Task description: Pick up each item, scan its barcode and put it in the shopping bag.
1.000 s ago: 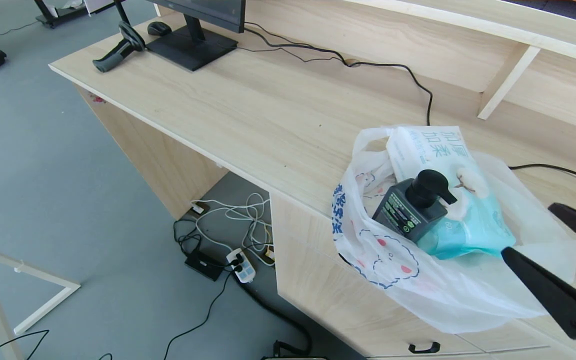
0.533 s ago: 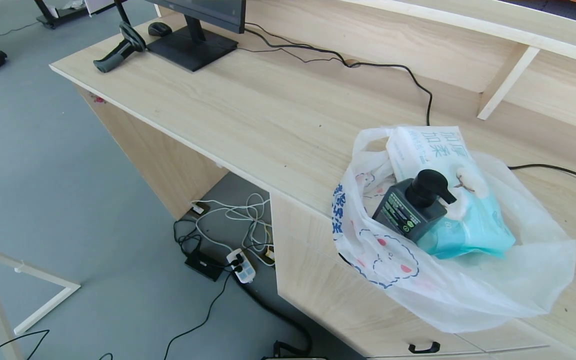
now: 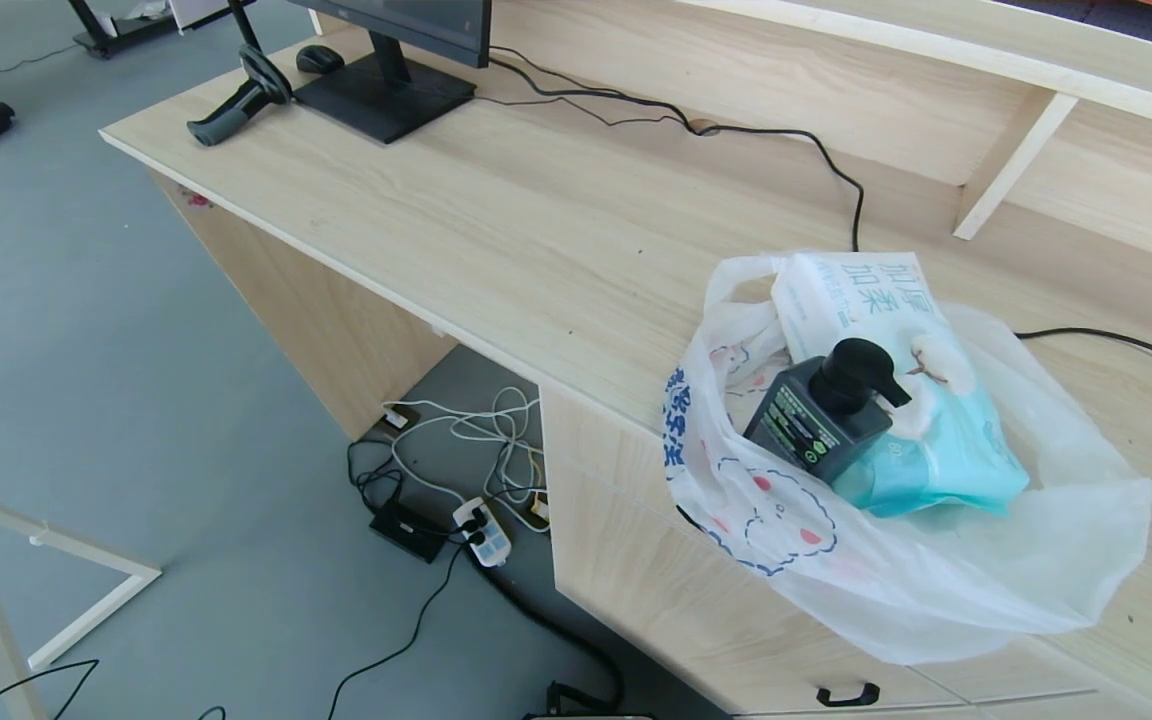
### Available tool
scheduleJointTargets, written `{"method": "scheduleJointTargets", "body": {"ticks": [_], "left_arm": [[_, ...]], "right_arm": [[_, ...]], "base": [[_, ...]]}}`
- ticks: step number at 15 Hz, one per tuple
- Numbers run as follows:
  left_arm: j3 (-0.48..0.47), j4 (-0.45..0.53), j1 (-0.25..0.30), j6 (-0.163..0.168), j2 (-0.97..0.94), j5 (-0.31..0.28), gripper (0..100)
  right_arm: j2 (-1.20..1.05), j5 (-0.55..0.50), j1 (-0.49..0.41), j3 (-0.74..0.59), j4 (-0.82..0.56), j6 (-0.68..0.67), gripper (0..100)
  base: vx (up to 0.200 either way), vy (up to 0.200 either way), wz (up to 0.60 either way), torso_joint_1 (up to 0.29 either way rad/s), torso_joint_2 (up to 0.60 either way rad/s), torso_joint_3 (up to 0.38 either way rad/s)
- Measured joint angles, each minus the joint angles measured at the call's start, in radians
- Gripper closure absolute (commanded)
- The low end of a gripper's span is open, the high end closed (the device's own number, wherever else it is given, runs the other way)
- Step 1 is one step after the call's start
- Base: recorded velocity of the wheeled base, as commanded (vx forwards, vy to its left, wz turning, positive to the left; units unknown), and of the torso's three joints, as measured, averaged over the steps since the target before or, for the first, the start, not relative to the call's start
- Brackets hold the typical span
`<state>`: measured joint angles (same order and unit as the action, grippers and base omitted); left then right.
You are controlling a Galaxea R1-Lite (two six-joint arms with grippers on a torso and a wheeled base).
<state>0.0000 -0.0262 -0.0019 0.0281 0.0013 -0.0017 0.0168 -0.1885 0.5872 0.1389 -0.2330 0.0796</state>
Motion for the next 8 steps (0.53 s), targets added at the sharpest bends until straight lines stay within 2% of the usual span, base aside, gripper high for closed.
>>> {"method": "scheduleJointTargets", "body": {"ticks": [2,5,8], "left_arm": [[0.000,0.000,0.000,0.000,0.000,0.000,0],[0.000,0.001,0.001,0.000,0.000,0.000,0],[0.000,0.001,0.001,0.000,0.000,0.000,0]], "right_arm": [[-0.014,-0.055,0.000,0.000,0.000,-0.037,0],[-0.019,-0.251,0.000,-0.023,0.086,-0.010,0],[-0.021,-0.287,-0.010,-0.045,0.096,-0.070,0]], "base": [[0.000,0.000,0.00,0.000,0.00,0.000],[0.000,0.000,0.00,0.000,0.00,0.000],[0.000,0.000,0.00,0.000,0.00,0.000]]}}
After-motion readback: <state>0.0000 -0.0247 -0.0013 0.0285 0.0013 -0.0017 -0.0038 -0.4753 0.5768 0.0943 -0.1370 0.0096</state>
